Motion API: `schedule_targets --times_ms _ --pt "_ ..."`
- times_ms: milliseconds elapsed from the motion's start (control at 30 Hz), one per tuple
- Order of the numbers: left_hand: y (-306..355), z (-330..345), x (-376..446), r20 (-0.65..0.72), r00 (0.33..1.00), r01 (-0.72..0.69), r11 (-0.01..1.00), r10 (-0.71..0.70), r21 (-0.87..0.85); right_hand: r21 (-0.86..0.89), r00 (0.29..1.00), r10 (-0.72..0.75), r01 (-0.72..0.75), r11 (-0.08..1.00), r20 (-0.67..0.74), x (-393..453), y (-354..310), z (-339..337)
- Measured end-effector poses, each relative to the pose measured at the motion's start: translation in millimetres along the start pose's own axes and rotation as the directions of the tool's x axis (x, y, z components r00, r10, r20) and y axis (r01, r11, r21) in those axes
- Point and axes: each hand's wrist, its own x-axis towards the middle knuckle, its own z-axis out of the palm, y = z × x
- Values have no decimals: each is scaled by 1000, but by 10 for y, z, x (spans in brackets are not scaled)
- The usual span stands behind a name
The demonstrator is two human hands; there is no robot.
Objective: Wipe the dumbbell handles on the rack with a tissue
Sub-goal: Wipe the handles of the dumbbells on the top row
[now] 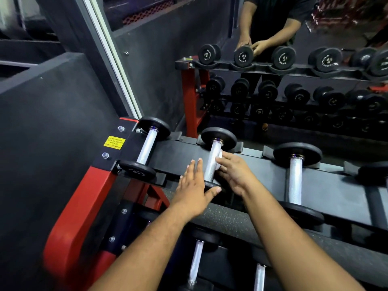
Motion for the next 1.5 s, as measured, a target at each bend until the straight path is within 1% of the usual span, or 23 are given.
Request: schedule_targets --times_ms 67,167,200,267,333,400,433,500,567,633,733,800,867,900,967,1000,1067,1133,1200,1267,1300,1400,1500 --pt "2 1 14 8 1000 1 1000 -1 6 87 999 -32 35 996 -36 77 -44 7" --pt "2 -4 17 4 1000 2 1000 -2 13 183 996 90 -85 979 -19 211 -65 57" --pt "4 -8 13 3 1000 0 1000 0 12 130 991 130 -130 983 8 185 -49 61" --pt "-11 -2 11 0 1000 -7 1000 7 10 -40 991 130 -129 991 21 109 33 13" --pt "-22 14 9 -9 1000 -16 1000 16 4 -150 999 20 -24 988 -32 36 85 -34" --pt "-22 14 17 -9 1000 -22 1000 22 6 -353 973 -192 135 926 -132 57 65 -12" --pt "-23 11 17 -9 1000 -21 1000 21 7 -516 938 -308 187 836 -158 72 31 23" --pt "-15 0 10 -13 1000 -19 1000 19 8 -809 888 -453 213 549 -74 57 5 65" --pt "-10 -6 7 -9 1000 -20 1000 20 5 -933 903 -413 243 266 117 -34 31 -27" --pt "-20 11 12 -13 1000 -24 1000 24 4 -933 909 -276 347 92 311 -155 75 -182" --pt "-14 23 19 -20 999 -27 1000 27 13 -866 851 -182 458 -199 492 -131 -6 -282" --pt "0 22 6 -18 1000 -24 999 25 20 -813 828 -216 399 -424 518 6 -57 -249" --pt "1 7 -7 -19 1000 -20 1000 20 13 -798 842 -236 315 -514 484 113 -101 -170" --pt "-1 0 -6 -18 1000 -18 1000 19 10 -788 839 -223 328 -521 497 131 -116 -150" --pt "-12 0 -4 -14 1000 -16 1000 15 -8 -719 770 -138 494 -489 623 79 -124 -161" --pt "-16 5 -5 -18 1000 -16 1000 15 -17 -661 715 -67 602 -449 696 16 -115 -195" --pt "-13 14 -3 -29 999 -17 1000 17 -16 -621 669 56 715 -321 741 -124 -132 -296" --pt "-1 8 -1 -25 1000 -15 1000 15 -9 -627 682 83 708 -326 727 -152 -177 -368" --pt "30 -7 -10 -26 1000 -11 1000 11 24 -675 745 13 611 -414 667 -90 -185 -376" --pt "14 0 -19 -46 999 8 998 -5 65 -745 806 -53 517 -422 590 -47 -169 -269" --pt "23 20 -31 -85 996 18 997 -12 72 -756 804 -73 518 -401 590 -55 -150 -240" --pt "77 122 -99 -206 978 27 999 -21 26 -699 742 -23 619 -358 670 -200 -68 -261" --pt "134 188 -95 -202 979 33 998 -24 44 -760 786 -73 563 -324 614 -234 -23 -353"
